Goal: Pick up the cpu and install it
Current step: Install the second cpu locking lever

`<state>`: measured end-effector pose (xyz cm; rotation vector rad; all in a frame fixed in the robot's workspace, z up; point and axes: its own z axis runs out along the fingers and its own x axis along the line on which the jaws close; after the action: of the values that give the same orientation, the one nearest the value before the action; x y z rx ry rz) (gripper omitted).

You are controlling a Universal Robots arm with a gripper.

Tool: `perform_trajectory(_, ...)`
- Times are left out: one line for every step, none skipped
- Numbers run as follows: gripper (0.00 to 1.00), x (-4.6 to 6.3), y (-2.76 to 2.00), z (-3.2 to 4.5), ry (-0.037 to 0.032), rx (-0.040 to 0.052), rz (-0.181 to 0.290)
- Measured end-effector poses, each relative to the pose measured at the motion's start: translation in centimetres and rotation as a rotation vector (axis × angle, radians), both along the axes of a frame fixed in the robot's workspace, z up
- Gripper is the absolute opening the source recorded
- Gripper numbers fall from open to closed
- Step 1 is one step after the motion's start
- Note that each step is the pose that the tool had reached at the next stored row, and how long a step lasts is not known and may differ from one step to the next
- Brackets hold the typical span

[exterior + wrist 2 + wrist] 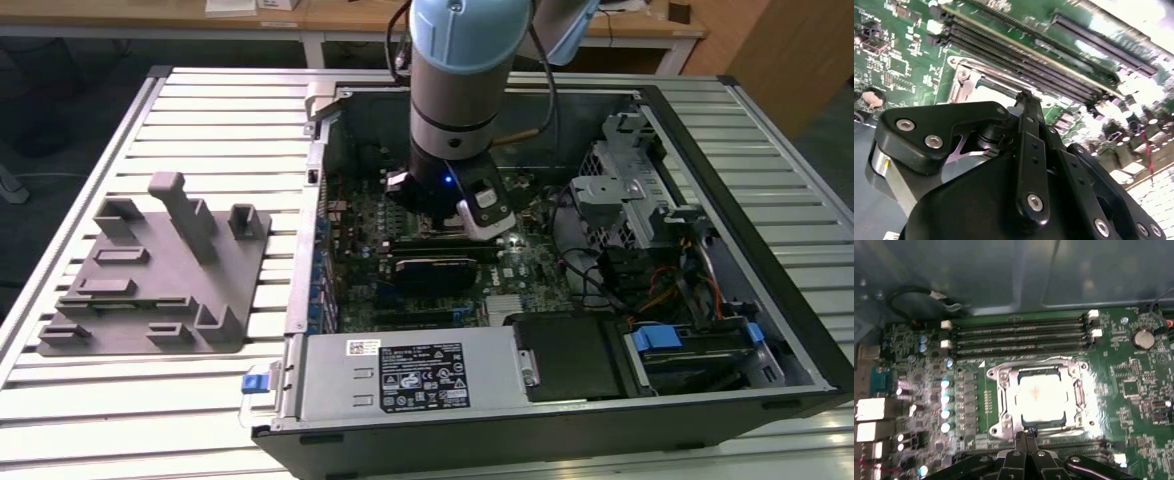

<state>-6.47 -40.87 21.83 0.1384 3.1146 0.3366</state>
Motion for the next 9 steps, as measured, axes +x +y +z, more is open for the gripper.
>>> perform_trajectory(0.11, 0.1, 0.21, -0.02, 0.0000, -0.0001, 0.000)
perform_trajectory(0.11, 0.2, 0.43, -0.04, 0.0000, -0.0002, 0.000)
perform_trajectory(0.11, 0.3, 0.68, -0.06, 0.0000, -0.0002, -0.001)
perform_trajectory(0.11, 0.4, 0.92, -0.08, -0.0001, -0.0002, -0.001)
perform_trajectory(0.11, 0.5, 1.13, -0.10, -0.0001, -0.0002, -0.001)
perform_trajectory(0.11, 0.6, 1.40, -0.12, 0.0000, -0.0005, -0.001)
perform_trajectory(0.11, 0.7, 1.64, -0.14, 0.0001, -0.0006, -0.002)
perform_trajectory(0.11, 0.8, 1.88, -0.16, 0.0000, -0.0005, -0.002)
perform_trajectory(0.11, 0.9, 2.11, -0.19, -0.0001, -0.0004, -0.002)
